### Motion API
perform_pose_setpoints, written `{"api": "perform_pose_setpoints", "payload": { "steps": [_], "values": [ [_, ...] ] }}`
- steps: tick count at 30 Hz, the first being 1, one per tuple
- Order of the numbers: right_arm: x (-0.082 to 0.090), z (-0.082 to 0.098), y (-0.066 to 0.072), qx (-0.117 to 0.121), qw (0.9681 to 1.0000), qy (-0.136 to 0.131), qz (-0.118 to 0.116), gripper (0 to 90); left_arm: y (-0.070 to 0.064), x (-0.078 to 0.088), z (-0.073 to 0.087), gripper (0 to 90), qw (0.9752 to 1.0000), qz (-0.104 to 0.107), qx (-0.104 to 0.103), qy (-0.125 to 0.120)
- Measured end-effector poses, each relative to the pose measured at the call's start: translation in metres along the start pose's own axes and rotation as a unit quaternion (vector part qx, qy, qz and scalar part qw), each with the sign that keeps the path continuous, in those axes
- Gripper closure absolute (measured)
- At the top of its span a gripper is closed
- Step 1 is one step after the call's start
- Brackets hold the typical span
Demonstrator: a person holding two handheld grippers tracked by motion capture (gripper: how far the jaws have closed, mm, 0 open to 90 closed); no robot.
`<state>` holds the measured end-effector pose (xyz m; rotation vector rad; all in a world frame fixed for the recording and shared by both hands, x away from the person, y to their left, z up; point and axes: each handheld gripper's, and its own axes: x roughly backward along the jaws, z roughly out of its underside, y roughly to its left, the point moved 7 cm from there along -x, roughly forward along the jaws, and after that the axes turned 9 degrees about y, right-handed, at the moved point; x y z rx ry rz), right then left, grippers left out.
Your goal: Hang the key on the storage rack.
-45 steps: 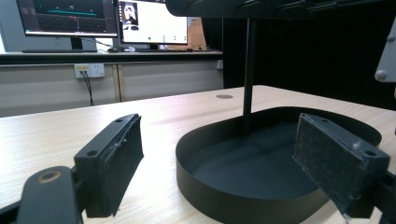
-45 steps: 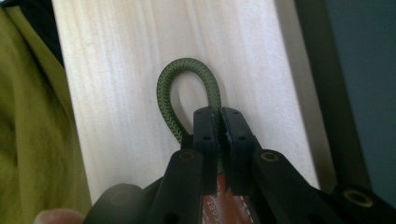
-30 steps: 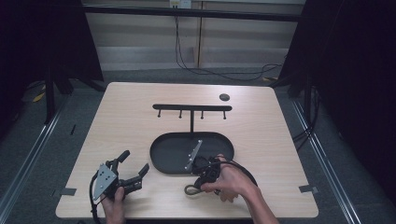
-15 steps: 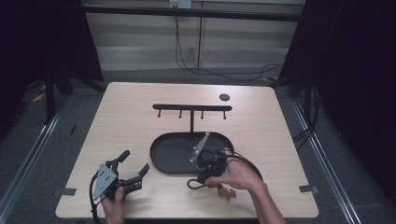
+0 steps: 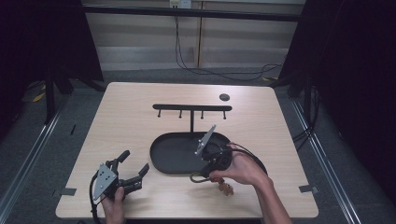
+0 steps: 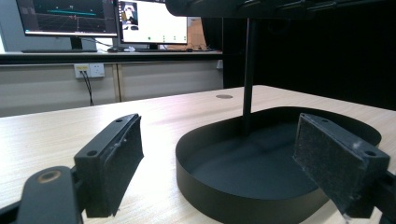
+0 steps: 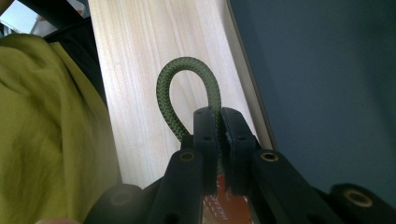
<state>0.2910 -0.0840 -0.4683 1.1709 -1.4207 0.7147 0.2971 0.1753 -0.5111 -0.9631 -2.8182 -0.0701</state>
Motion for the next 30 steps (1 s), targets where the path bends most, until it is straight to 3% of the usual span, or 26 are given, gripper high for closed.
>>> {"api": "perform_pose_setpoints", "payload": {
  "steps": [15, 30],
  "values": [
    [0.025, -0.005, -0.001, 0.003, 0.9999, -0.011, 0.003, 85.8, 0.000, 0.000, 0.000, 15.5, 1.0000, 0.000, 0.000, 0.000],
    [0.051, -0.011, -0.012, -0.001, 0.9998, -0.013, 0.018, 85.8, 0.000, 0.000, 0.000, 15.5, 1.0000, 0.000, 0.000, 0.000]
  ]
}}
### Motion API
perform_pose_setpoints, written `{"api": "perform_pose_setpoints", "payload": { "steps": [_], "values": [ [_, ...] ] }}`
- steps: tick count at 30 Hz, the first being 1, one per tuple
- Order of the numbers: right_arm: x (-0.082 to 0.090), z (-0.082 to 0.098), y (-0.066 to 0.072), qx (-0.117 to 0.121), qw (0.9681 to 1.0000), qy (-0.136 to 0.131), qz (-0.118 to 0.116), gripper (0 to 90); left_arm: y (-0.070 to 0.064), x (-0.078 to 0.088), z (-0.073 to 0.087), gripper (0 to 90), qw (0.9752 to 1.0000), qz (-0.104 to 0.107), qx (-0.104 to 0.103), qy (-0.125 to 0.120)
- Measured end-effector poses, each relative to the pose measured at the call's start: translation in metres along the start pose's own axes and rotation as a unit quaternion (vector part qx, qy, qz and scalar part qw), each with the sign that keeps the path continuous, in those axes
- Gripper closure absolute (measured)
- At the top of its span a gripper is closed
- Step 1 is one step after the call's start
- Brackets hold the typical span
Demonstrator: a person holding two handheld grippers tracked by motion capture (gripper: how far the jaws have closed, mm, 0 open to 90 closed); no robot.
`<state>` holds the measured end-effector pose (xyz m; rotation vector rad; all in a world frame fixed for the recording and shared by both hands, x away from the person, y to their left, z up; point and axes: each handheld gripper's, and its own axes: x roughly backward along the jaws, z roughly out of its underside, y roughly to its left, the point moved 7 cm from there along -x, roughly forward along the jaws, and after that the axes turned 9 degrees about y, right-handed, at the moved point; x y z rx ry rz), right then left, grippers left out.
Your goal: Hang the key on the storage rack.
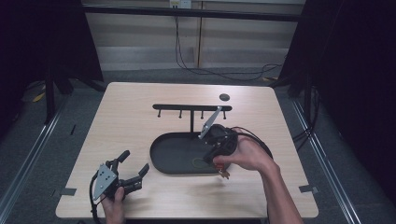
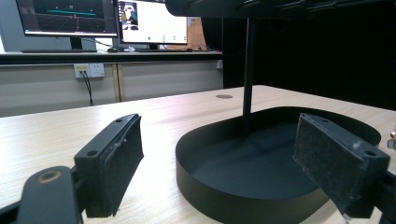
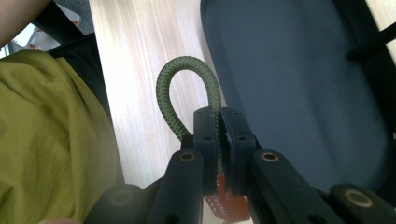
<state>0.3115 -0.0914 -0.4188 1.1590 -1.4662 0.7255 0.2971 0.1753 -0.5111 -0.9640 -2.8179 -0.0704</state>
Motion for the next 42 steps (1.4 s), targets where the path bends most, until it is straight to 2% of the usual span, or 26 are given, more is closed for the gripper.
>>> {"api": "perform_pose_setpoints", "payload": {
  "steps": [5, 9, 21, 26, 32, 34, 42],
  "values": [
    [0.007, -0.004, -0.006, -0.007, 0.9999, -0.008, -0.009, 85.8, 0.000, 0.000, 0.000, 15.5, 1.0000, 0.000, 0.000, 0.000],
    [0.011, -0.006, -0.009, -0.011, 0.9999, -0.002, -0.008, 85.8, 0.000, 0.000, 0.000, 15.5, 1.0000, 0.000, 0.000, 0.000],
    [0.036, -0.016, -0.018, -0.005, 0.9998, 0.011, 0.017, 85.7, 0.000, 0.000, 0.000, 15.5, 1.0000, 0.000, 0.000, 0.000],
    [0.044, -0.022, -0.023, -0.011, 0.9996, 0.016, 0.022, 85.7, 0.000, 0.000, 0.000, 15.5, 1.0000, 0.000, 0.000, 0.000],
    [0.054, -0.031, -0.028, -0.007, 0.9993, 0.013, 0.034, 85.8, 0.000, 0.000, 0.000, 15.5, 1.0000, 0.001, 0.000, 0.000],
    [0.057, -0.034, -0.031, -0.003, 0.9989, 0.007, 0.046, 85.8, 0.000, 0.000, 0.000, 15.5, 1.0000, 0.001, 0.000, 0.000],
    [0.063, -0.038, -0.041, -0.016, 0.9985, 0.019, 0.050, 85.8, 0.000, 0.000, 0.000, 15.5, 1.0000, 0.001, 0.000, 0.000]
  ]
}}
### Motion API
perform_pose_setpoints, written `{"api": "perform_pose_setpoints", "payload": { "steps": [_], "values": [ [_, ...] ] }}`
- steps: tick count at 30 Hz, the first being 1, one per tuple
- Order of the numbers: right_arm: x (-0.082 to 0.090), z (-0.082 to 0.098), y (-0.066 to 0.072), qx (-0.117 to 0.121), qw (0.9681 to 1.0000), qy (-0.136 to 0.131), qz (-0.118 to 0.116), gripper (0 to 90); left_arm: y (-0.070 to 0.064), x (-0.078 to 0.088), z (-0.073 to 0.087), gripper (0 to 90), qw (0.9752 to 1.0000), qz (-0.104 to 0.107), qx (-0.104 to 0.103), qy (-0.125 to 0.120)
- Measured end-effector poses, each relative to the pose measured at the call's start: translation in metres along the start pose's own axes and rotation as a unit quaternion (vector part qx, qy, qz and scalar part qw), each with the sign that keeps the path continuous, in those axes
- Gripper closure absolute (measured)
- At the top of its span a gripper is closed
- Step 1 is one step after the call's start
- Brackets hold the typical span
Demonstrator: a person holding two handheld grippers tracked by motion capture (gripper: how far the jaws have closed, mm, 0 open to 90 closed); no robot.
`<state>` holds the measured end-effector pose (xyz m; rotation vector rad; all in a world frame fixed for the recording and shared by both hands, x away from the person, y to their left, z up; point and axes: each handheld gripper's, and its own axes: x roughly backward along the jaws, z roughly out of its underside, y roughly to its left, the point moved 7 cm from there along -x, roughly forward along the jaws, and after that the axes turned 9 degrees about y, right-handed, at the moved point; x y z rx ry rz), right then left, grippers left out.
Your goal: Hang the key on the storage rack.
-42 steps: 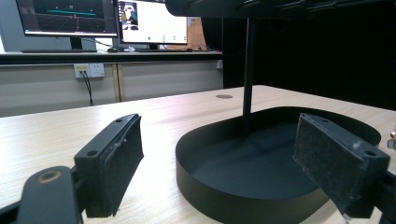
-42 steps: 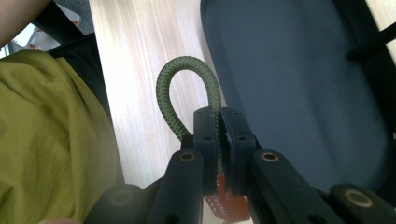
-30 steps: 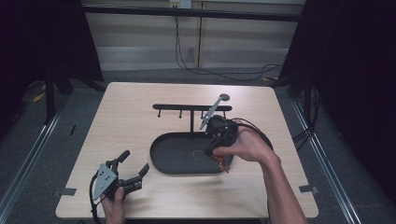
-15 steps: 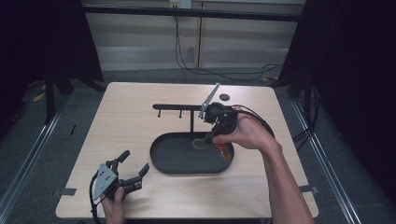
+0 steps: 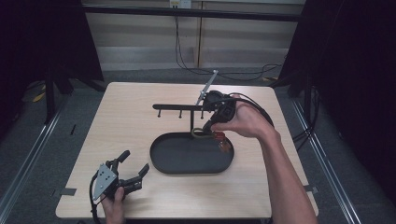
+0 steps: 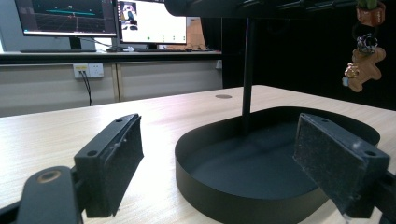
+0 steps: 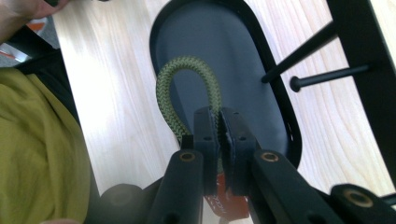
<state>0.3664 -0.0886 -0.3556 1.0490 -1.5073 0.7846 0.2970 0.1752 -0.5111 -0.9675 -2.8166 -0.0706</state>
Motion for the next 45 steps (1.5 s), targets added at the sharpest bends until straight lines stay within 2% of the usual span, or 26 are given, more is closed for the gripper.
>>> {"api": "perform_pose_setpoints", "payload": {
  "steps": [4, 6, 10, 18, 19, 25, 29, 32, 37, 45],
  "values": [
    [-0.002, -0.002, -0.004, -0.001, 1.0000, 0.002, 0.004, 85.7, 0.000, 0.000, 0.000, 15.5, 1.0000, 0.000, 0.000, 0.000],
    [0.000, -0.003, -0.009, -0.008, 0.9999, -0.007, 0.010, 85.8, 0.000, 0.000, 0.000, 15.5, 1.0000, 0.000, 0.000, 0.000],
    [0.003, -0.002, -0.012, -0.008, 0.9999, -0.003, 0.009, 85.7, 0.000, 0.000, 0.000, 15.5, 1.0000, 0.000, 0.000, 0.000],
    [0.008, -0.004, -0.021, -0.020, 0.9995, -0.009, 0.025, 85.7, 0.000, 0.000, 0.000, 15.5, 1.0000, 0.000, 0.000, 0.000],
    [0.008, -0.005, -0.020, -0.023, 0.9995, -0.011, 0.019, 85.6, 0.000, 0.000, 0.000, 15.5, 1.0000, 0.000, 0.000, 0.000],
    [0.013, -0.008, -0.029, -0.030, 0.9993, -0.004, 0.024, 85.6, 0.000, 0.000, 0.000, 15.5, 1.0000, 0.000, 0.000, 0.000],
    [0.007, -0.009, -0.035, -0.036, 0.9990, 0.009, 0.025, 85.6, 0.000, 0.000, 0.000, 15.5, 1.0000, 0.000, 0.000, 0.000],
    [0.004, -0.012, -0.038, -0.038, 0.9990, 0.007, 0.024, 85.5, 0.000, 0.000, 0.000, 15.5, 1.0000, 0.000, 0.000, -0.002],
    [0.003, -0.012, -0.043, -0.040, 0.9983, 0.019, 0.037, 85.4, 0.000, 0.000, 0.000, 15.5, 1.0000, 0.000, 0.000, -0.002],
    [-0.003, -0.013, -0.048, -0.041, 0.9985, 0.018, 0.033, 85.2, 0.000, 0.000, 0.000, 15.5, 1.0000, 0.000, 0.000, -0.002]
  ]
}}
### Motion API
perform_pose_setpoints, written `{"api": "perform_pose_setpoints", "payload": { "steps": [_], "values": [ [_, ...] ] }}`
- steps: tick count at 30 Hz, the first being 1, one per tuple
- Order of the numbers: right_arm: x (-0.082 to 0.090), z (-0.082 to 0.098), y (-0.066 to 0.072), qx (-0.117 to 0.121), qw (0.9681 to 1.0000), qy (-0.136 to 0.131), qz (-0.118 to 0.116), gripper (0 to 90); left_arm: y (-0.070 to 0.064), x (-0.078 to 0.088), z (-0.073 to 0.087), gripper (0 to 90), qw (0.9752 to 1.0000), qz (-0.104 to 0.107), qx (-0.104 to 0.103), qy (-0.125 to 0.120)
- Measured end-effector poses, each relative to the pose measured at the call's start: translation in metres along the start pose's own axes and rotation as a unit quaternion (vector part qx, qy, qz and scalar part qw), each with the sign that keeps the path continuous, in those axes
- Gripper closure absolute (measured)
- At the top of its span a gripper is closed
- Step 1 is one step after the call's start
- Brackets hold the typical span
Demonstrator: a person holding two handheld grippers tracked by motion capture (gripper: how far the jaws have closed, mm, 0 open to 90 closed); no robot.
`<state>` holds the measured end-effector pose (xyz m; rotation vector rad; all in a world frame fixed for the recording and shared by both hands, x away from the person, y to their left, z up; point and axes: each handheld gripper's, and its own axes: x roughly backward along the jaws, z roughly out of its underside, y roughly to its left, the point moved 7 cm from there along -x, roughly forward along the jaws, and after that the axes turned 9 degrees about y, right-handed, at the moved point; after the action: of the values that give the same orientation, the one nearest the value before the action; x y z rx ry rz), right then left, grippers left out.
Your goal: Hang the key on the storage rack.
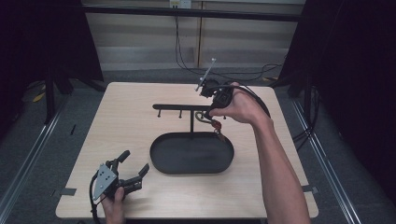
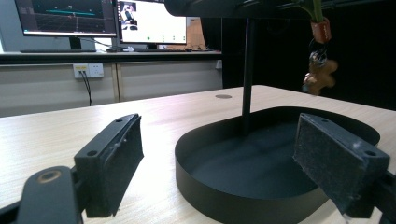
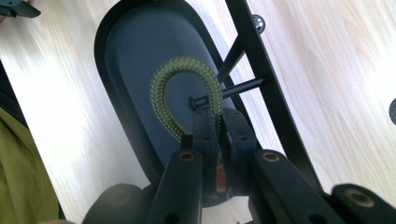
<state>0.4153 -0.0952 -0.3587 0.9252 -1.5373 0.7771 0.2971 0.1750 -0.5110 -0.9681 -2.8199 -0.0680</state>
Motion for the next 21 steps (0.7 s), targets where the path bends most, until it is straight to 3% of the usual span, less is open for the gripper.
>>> {"api": "perform_pose_setpoints", "payload": {
  "steps": [4, 21],
  "values": [
    [-0.0041, 0.0006, -0.0016, -0.004, 0.9999, 0.013, 0.008, 85.1, 0.0003, 0.0003, 0.0003, 15.5, 1.0000, 0.000, -0.003, 0.002],
    [0.0005, -0.0011, 0.0007, 0.000, 0.9999, -0.003, 0.011, 84.3, 0.0003, 0.0003, 0.0003, 15.5, 1.0000, 0.000, -0.003, 0.003]
  ]
}}
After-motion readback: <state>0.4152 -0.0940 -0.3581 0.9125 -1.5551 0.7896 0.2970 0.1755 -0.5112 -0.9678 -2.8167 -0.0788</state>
